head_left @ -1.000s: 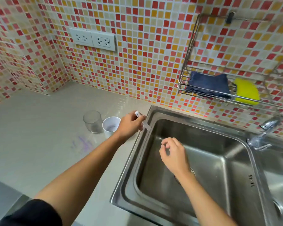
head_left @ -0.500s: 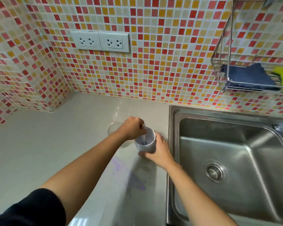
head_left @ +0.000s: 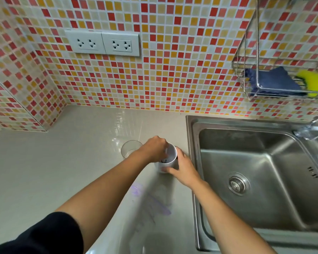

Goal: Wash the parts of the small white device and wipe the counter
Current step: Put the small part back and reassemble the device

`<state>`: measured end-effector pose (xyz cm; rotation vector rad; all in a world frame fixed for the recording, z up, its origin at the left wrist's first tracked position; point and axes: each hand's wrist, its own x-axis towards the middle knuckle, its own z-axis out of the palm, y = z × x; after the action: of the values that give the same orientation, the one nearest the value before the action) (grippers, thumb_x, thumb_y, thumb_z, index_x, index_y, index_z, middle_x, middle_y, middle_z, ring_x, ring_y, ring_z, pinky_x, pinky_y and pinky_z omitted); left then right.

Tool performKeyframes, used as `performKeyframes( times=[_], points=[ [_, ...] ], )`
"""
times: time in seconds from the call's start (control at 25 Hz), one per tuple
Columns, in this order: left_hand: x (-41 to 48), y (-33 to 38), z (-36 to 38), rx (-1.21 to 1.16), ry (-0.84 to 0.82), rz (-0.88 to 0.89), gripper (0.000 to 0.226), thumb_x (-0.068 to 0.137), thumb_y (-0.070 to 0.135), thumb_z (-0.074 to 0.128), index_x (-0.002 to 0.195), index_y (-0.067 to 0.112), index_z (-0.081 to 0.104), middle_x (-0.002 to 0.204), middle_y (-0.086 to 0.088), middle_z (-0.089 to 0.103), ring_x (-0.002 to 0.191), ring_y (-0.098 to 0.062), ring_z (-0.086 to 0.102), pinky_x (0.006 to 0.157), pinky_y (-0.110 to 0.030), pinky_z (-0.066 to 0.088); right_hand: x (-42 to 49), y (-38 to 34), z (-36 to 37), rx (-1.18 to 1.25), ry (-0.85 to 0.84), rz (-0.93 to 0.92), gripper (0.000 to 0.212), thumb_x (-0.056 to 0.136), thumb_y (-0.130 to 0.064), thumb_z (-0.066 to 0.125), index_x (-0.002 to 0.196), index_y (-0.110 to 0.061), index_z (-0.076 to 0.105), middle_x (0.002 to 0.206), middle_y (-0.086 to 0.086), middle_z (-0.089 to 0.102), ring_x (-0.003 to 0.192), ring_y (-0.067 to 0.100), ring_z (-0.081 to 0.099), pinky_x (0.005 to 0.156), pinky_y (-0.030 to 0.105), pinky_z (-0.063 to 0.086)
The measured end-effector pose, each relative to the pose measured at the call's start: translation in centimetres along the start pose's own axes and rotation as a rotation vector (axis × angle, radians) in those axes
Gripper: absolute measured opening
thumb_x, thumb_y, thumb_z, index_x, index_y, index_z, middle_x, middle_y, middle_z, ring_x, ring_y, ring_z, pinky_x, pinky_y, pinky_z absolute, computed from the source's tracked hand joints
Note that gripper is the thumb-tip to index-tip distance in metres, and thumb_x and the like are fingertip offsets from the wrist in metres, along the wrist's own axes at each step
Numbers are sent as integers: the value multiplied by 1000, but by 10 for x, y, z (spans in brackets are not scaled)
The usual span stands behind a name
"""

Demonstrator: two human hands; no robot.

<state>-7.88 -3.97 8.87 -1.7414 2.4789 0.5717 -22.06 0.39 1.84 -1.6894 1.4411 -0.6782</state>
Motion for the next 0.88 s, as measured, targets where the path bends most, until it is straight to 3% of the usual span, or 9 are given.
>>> performKeyframes(
  times=[0.16,0.24,0.32,0.4,0.48,0.56,0.68,0.76,0.88],
  points=[
    [-9,-4,-9,-127,-8,5,37,78,25,71,111,9,66,105,-9,68,90,-21,59,68,-24,44,-2,0,-1,16,-11,-23,83,70,-29,79,140,-26,32,136,-6,48,121,11,46,100,26,38],
    [-23,-19,-21,-349,84,-20,37,79,27,71,113,12,65,100,-5,69,84,-14,59,74,-23,47,-2,2,-1,48,-6,-28,83,70,-31,80,139,-28,33,135,-9,48,121,7,46,99,23,38],
    [-36,-42,-30,-412,219,-64,41,81,23,68,119,12,62,105,-6,70,86,-13,59,83,-22,48,-4,4,3,79,15,-8,85,66,-34,82,136,-29,35,131,-13,48,118,6,47,97,22,38],
    [-45,-65,-28,-334,256,-115,58,79,26,69,132,11,50,123,-10,62,100,-17,58,88,-25,45,-5,6,8,94,36,28,85,61,-33,86,130,-27,38,121,-19,48,113,4,48,92,20,38],
    [-51,-83,-15,-236,149,-187,83,75,38,72,144,13,32,145,-11,42,127,-26,44,101,-34,40,-3,4,14,109,51,61,82,57,-29,89,122,-29,38,115,-17,51,107,6,50,86,21,39],
    [-55,-90,4,-214,21,-241,102,70,45,76,148,16,18,153,-11,26,137,-32,29,109,-41,34,0,3,18,134,69,88,78,56,-26,89,116,-29,39,114,-11,55,104,10,53,84,25,43],
    [-52,-84,21,-322,106,-247,96,68,33,79,145,17,22,143,-14,33,125,-34,44,99,-37,41,-1,7,15,225,82,108,72,57,-20,88,111,-32,43,114,-10,56,107,10,55,89,28,47],
    [-46,-71,24,-374,179,-206,92,67,33,79,141,19,27,138,-10,37,120,-31,48,94,-35,43,-8,10,3,243,90,100,72,59,-17,88,111,-35,43,114,-13,55,107,7,56,86,20,47],
    [-35,-44,34,-376,118,-117,92,67,36,78,143,21,26,136,-7,38,120,-30,47,95,-33,43,-21,18,-26,214,134,103,72,59,-17,88,114,-31,43,113,-15,57,102,1,55,78,9,44]
  ],
)
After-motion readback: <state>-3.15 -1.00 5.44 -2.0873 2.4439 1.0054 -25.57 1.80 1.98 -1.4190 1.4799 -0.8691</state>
